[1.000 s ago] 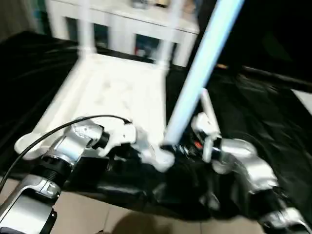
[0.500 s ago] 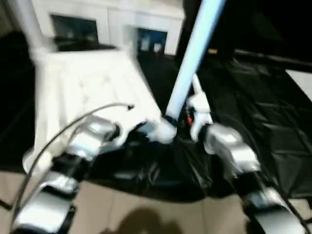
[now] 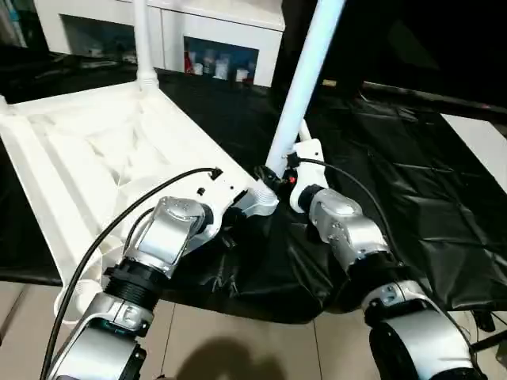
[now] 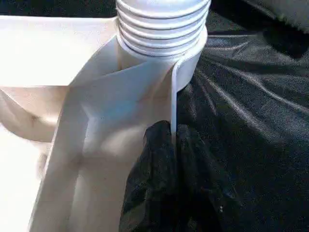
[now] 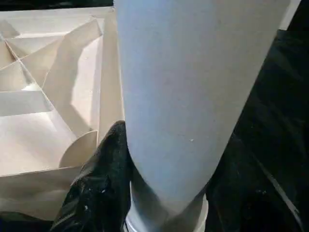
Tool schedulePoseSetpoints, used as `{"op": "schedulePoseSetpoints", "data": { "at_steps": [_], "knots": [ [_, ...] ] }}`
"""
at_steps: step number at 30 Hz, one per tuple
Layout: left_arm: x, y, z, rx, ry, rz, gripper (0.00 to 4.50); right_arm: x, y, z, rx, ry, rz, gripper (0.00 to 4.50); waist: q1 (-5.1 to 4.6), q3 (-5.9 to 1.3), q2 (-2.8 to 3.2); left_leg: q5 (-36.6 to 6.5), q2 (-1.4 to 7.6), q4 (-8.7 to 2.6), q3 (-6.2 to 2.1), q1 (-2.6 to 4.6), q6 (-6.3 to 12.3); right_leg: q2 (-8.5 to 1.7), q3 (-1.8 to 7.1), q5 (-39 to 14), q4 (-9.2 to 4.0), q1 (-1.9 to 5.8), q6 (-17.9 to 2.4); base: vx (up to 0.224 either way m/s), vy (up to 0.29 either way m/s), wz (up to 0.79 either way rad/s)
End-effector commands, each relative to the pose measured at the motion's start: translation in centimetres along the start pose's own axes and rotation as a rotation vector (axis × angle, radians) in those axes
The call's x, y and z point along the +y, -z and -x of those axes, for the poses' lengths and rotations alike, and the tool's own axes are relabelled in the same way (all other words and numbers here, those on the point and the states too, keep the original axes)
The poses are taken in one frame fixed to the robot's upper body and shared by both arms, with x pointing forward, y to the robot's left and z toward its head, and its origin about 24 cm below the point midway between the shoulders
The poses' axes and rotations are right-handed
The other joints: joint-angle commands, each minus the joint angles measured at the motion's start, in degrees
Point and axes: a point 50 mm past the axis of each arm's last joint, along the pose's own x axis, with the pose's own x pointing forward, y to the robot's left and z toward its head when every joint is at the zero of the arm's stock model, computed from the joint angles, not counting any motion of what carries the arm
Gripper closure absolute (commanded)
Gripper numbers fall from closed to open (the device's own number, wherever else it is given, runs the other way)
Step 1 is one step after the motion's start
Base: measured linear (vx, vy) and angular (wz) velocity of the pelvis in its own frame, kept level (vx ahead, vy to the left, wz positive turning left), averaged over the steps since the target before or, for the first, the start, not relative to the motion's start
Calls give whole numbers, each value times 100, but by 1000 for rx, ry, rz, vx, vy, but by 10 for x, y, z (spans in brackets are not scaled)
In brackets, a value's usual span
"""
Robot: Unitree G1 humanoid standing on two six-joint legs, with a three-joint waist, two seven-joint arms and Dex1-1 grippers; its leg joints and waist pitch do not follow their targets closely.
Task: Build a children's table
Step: Insert table leg to table base
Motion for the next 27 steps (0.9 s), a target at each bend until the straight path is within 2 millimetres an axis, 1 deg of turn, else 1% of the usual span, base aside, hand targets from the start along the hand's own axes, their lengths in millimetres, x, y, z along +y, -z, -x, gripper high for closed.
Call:
{"op": "schedulePoseSetpoints", "data": {
  "at_steps": [1,4,6,8,9,11,12,13,14,15,16,17,18,19,20,21,22,23,24,25,26,27],
  "knots": [
    [-3,-14,0,-65,14,-23,450,-6,72,15,309,58,-40,266,8,-116,96,-1729,220,-424,-54,-5,-17,-597,431,-2397,-717,56,-405,0,0,0],
    [-1,-13,2,-62,3,-22,450,-6,71,14,305,47,-27,266,0,-117,92,-1759,217,-427,-57,-9,-17,-595,427,-2486,-725,48,-384,0,0,0],
    [-1,-13,2,-65,4,-27,450,-6,70,14,298,47,-25,266,-8,-104,96,-1844,217,-428,-60,-2,-18,-604,428,-2637,-747,26,-363,0,0,0],
    [-1,-14,3,-76,17,-44,450,-6,64,12,264,27,-82,266,-19,-110,90,-1908,219,-429,-69,-4,-16,-607,431,-2738,-754,21,-339,0,0,0],
    [-1,-14,3,-78,20,-48,450,-6,63,12,258,23,-94,210,-18,-114,92,-1888,220,-431,-70,-7,-14,-606,431,-2721,-754,26,-337,0,0,0],
    [-1,-15,4,-85,30,-54,450,-8,59,12,239,13,-100,210,-15,-117,99,-1792,229,-437,-62,-7,12,-599,435,-2512,-741,26,-381,0,0,0],
    [-1,-15,4,-85,30,-54,450,-8,59,12,239,13,-100,196,-17,-119,93,-1752,228,-438,-57,-13,23,-595,436,-2449,-735,32,-396,0,0,0],
    [0,-15,5,-90,44,-65,450,-9,53,11,219,-10,-104,180,-18,-135,105,-1659,224,-431,-47,-7,33,-583,437,-2295,-720,44,-463,0,0,0],
    [0,-16,6,-97,60,-83,450,-10,48,12,199,-34,-104,180,27,-135,129,-1544,236,-426,-37,-6,52,-602,444,-2068,-718,47,-505,0,0,0],
    [1,-16,8,-98,71,-93,450,-12,42,12,179,-58,-104,169,23,-169,135,-1463,245,-417,-37,-7,58,-593,450,-1871,-676,74,-545,0,0,0],
    [2,-16,9,-96,73,-94,450,-13,40,12,172,-65,-104,158,25,-200,80,-1096,225,-401,-19,-67,139,-549,437,-1330,-596,140,-625,0,0,0],
    [3,-16,10,-97,75,-100,450,-14,36,14,160,-83,-92,150,51,-230,93,-724,218,-357,19,-57,219,-533,446,-742,-535,145,-729,0,0,0],
    [5,-16,11,-98,76,-104,450,-16,33,15,151,-100,-81,143,52,-232,96,-526,200,-335,36,-55,274,-519,446,-438,-508,147,-790,0,0,0],
    [5,-16,11,-98,76,-104,450,-16,33,15,151,-100,-81,134,76,-255,110,-155,198,-309,49,-55,356,-508,442,204,-434,177,-915,0,0,0],
    [7,-16,12,-95,80,-112,450,-18,28,17,142,-128,-66,134,81,-242,109,-28,190,-303,71,-29,429,-476,436,618,-410,160,-1036,0,0,0],
    [8,-16,13,-94,81,-116,450,-19,26,18,137,-144,-59,119,88,-238,105,-53,179,-299,78,-31,469,-468,430,720,-408,173,-1065,0,0,0],
    [9,-16,13,-95,94,-131,450,-21,21,23,129,-184,-35,108,83,-259,123,-102,191,-295,85,-22,506,-472,433,836,-399,187,-1108,0,0,0],
    [9,-16,13,-95,94,-131,450,-21,21,23,129,-184,-35,95,92,-270,121,-86,194,-287,83,-24,526,-478,429,886,-387,205,-1127,0,0,0],
    [9,-17,14,-98,108,-139,450,-22,18,25,123,-213,-14,87,83,-267,124,-87,192,-288,87,-41,548,-483,428,919,-384,211,-1168,0,0,0],
    [9,-17,15,-100,119,-144,450,-22,17,27,120,-232,-1,75,94,-276,126,-83,197,-277,90,-32,561,-487,431,946,-384,222,-1166,0,0,0],
    [8,-17,16,-105,148,-160,450,-23,14,31,113,-269,18,64,95,-286,123,-36,197,-272,84,-40,581,-491,428,1028,-368,234,-1202,0,0,0],
    [8,-17,17,-101,169,-169,450,-23,12,35,105,-304,33,64,97,-293,113,10,199,-260,87,-38,600,-489,427,1089,-361,242,-1206,0,0,0]
  ]
}}
